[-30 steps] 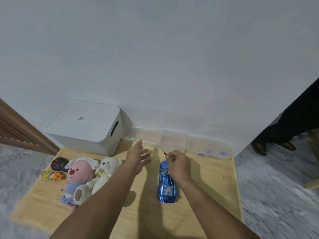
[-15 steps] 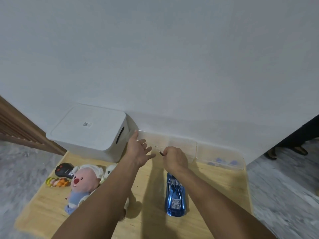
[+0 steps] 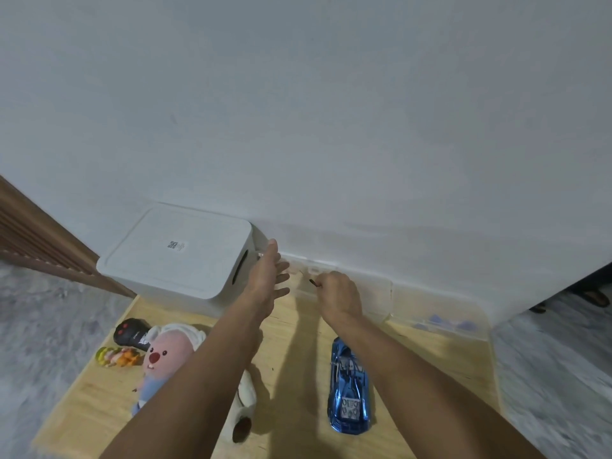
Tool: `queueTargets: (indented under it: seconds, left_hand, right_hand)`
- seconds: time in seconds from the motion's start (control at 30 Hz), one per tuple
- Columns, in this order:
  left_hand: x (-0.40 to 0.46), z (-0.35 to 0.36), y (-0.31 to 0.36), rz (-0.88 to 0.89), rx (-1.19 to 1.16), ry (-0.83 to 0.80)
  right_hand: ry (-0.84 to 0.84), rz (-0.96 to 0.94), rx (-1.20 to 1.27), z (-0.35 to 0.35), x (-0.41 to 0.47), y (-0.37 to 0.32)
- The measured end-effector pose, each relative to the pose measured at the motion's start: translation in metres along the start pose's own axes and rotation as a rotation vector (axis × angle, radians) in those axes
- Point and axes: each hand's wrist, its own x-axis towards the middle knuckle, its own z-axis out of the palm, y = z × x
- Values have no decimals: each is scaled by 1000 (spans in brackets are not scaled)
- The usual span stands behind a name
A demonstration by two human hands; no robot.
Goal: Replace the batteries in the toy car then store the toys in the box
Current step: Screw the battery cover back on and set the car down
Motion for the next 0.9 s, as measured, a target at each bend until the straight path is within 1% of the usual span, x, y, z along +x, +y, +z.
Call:
queueTargets:
  seconds: [0.1, 0.2, 0.33, 0.43, 0.53, 0.63, 0.73, 0.9]
  left_hand:
    - [-1, 1, 1, 25, 40, 22]
    - [-2, -2, -2, 60, 139, 45]
    - [2, -7, -12, 100, 367, 88]
    - [2, -12, -19, 25, 486, 71]
    - [4, -16, -27, -16, 695, 80]
    - [2, -16, -33, 47, 942, 93]
    - [0, -12, -37, 104, 1073, 103]
    - [5, -13, -48, 127, 1228, 49]
  right_hand:
    - [32, -8, 36, 3, 3, 1]
    - [68, 2, 71, 6, 0, 4]
    - [223, 0, 68, 10, -7, 7]
    - [302, -60, 8, 18, -6, 12]
    - [239, -146, -109, 24, -5, 17]
    - [157, -187, -180, 26, -4, 20]
    - [106, -205, -231, 24, -4, 20]
    - [25, -242, -259, 24, -6, 24]
